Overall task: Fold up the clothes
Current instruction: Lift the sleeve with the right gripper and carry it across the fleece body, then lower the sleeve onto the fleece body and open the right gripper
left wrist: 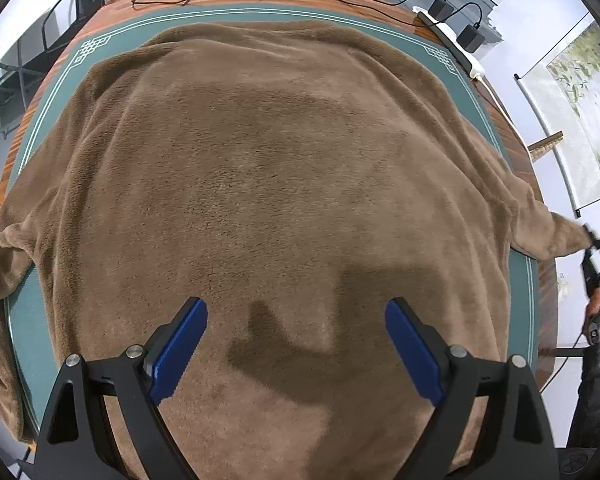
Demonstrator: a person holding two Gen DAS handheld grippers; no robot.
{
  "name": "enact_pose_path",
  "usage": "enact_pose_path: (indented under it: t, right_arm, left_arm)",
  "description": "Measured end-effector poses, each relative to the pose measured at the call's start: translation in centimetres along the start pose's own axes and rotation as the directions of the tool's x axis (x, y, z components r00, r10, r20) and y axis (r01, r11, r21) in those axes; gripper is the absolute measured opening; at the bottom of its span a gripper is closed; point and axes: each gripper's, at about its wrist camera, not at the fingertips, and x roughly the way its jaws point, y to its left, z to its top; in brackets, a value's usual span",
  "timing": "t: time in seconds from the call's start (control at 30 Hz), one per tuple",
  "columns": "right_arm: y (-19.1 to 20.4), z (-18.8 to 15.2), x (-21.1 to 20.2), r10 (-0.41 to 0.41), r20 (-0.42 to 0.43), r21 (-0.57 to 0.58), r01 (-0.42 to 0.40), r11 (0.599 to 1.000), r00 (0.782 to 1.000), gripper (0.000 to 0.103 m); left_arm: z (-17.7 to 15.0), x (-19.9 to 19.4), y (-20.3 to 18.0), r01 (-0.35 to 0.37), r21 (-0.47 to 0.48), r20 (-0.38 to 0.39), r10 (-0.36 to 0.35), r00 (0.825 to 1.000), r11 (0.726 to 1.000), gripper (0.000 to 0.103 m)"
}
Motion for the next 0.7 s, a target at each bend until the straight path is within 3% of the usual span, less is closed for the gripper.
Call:
enact_pose_path:
  t: [0.1,0.23,0.4,0.5,0.6,0.7]
  right_arm:
    - [6.7,-2.3,1.1,0.049,-0.053,-0.172,-0.057,0.983,0.997,0.015]
    - [15.1,-6.8,3.5,0.101,-0.16,-0.368,-0.154,0.917,0.982,0.015]
    - [21.5,-15.3,8.0,0.125,-0.364,-0.466,-0.297,0.833,0.923,0.015]
    - [22.9,-21.5,11.0,0.066,-0.473,-0.521,-0.34,0.783,0.878,0.015]
    - [22.4,-27.9,13.1,-0.041,-0.538,-0.594,-0.344,0.727,0.842,0.015]
    - [21.7,-33.8,15.1,-0.204,-0.496,-0.745,-0.293,0.599,0.844,0.015]
  left_arm:
    - [0.2,0.1,0.1,0.014,-0.006,0.001,-0.014,1.0,1.0,0.093]
    - [0.3,0.2,0.1,0.034,-0.009,0.008,-0.034,0.999,0.999,0.093]
    - [0.2,0.3,0.8,0.068,-0.034,0.016,-0.067,0.998,0.997,0.093]
    - [0.1,0.5,1.4,0.102,-0.061,0.02,-0.101,0.995,0.993,0.093]
    - [0.0,0.5,1.8,0.137,-0.072,0.029,-0.135,0.99,0.988,0.093]
    - [0.2,0.7,1.9,0.208,-0.088,0.031,-0.206,0.978,0.974,0.093]
